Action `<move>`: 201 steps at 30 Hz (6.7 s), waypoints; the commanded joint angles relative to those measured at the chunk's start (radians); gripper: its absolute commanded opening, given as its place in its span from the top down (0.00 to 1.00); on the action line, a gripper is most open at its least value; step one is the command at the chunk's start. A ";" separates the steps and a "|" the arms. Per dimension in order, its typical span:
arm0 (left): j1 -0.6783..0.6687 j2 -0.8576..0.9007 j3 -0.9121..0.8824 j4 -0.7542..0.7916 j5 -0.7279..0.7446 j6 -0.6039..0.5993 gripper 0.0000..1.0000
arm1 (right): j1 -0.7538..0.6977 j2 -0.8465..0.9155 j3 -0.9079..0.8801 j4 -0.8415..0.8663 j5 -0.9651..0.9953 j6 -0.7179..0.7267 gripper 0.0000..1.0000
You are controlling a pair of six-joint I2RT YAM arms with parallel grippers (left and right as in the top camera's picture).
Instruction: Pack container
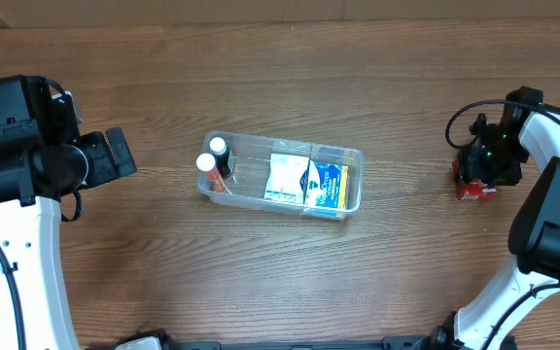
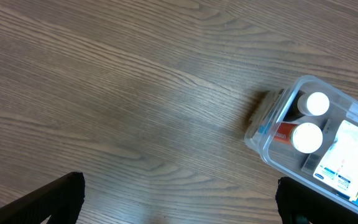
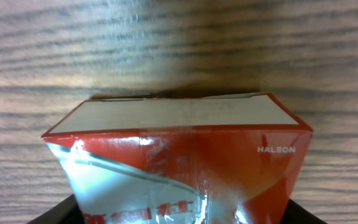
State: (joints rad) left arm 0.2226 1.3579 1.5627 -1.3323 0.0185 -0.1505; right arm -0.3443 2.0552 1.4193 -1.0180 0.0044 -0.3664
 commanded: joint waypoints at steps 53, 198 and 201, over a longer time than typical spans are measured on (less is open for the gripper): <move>0.000 0.002 0.001 -0.002 0.008 -0.003 0.00 | 1.079 -0.063 0.169 0.232 -0.163 1.130 0.63; -0.216 -0.756 -0.577 0.203 0.023 0.102 0.00 | 0.311 -1.442 -0.492 0.012 -0.010 0.521 0.00; -0.216 -0.756 -0.577 0.203 0.023 0.102 0.00 | 0.311 -1.575 -0.625 0.154 -0.053 0.485 0.00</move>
State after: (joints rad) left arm 0.0059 0.6067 0.9936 -1.1301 0.0486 -0.0303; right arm -0.0326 0.5957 0.9020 -0.9531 0.0063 0.1864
